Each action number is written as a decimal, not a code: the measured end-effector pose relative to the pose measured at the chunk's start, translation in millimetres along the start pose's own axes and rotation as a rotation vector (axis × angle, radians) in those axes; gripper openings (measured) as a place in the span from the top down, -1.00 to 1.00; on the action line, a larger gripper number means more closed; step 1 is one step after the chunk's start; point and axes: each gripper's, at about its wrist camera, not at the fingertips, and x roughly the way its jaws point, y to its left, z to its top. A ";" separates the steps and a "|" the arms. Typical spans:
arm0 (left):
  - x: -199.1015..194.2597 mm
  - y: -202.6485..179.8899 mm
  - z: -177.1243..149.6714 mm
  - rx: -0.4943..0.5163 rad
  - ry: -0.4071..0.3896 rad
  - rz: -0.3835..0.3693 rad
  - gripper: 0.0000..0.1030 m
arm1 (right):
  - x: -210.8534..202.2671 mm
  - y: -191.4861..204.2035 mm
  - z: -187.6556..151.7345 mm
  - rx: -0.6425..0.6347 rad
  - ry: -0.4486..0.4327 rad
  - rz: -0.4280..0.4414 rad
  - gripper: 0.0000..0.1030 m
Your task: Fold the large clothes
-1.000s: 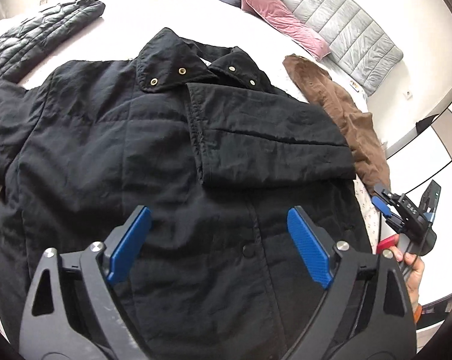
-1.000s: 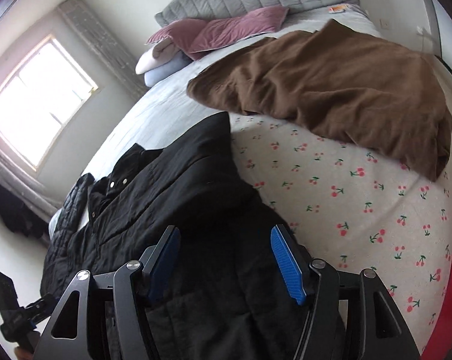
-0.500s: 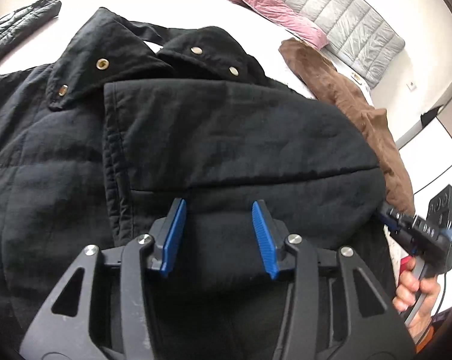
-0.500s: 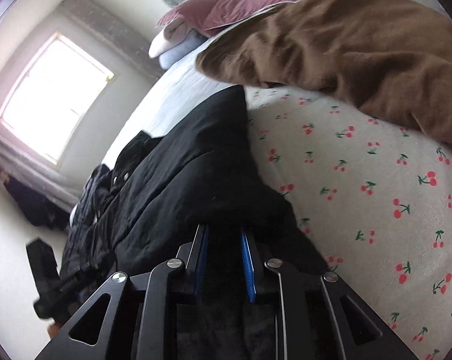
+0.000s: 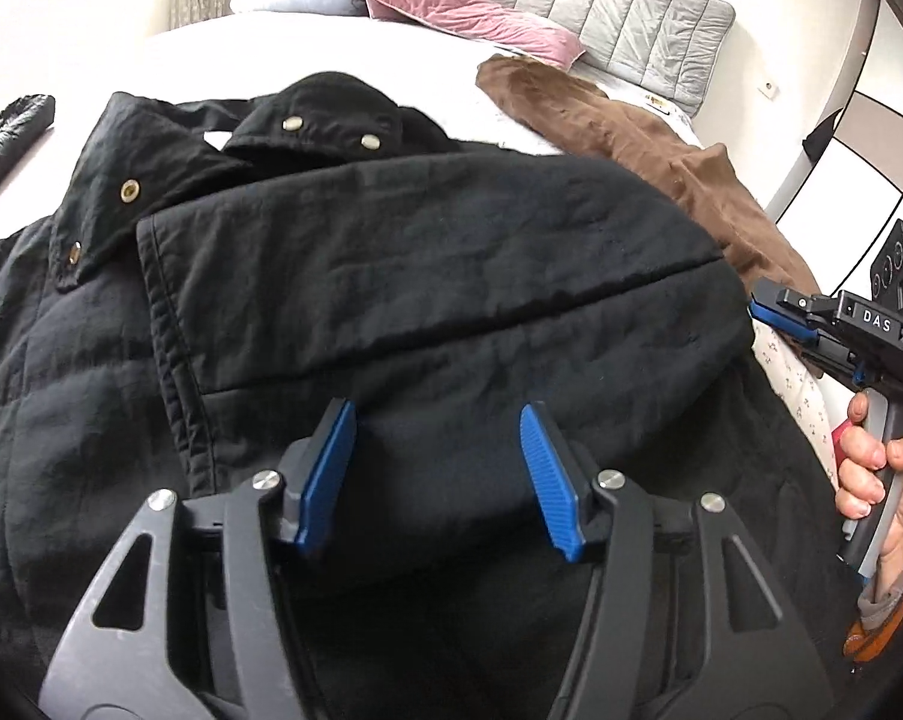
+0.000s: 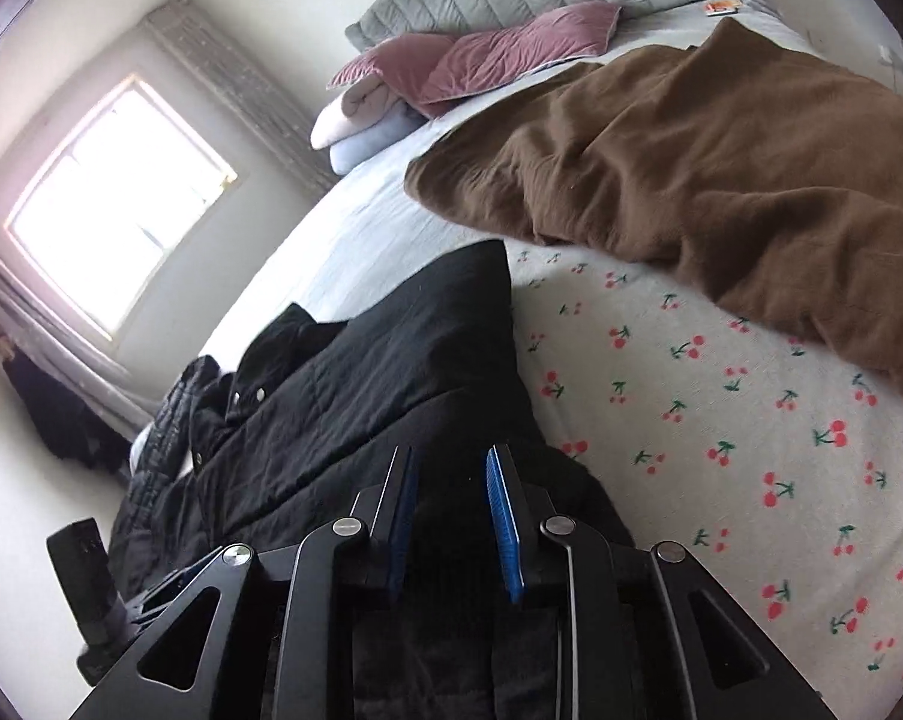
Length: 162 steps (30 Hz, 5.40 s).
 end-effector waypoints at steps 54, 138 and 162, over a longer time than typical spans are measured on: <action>-263.2 471.7 -257.9 -1.226 -0.593 0.108 -0.58 | -34.1 135.9 -91.8 -0.414 0.206 -0.186 -0.75; -165.6 204.3 -84.0 -0.239 -0.068 0.212 -0.43 | 21.4 186.8 -80.8 -0.360 0.228 0.059 -0.03; -322.7 134.6 -202.8 -0.243 0.076 0.137 -0.89 | -224.9 42.2 -125.3 -0.346 0.275 0.028 -0.56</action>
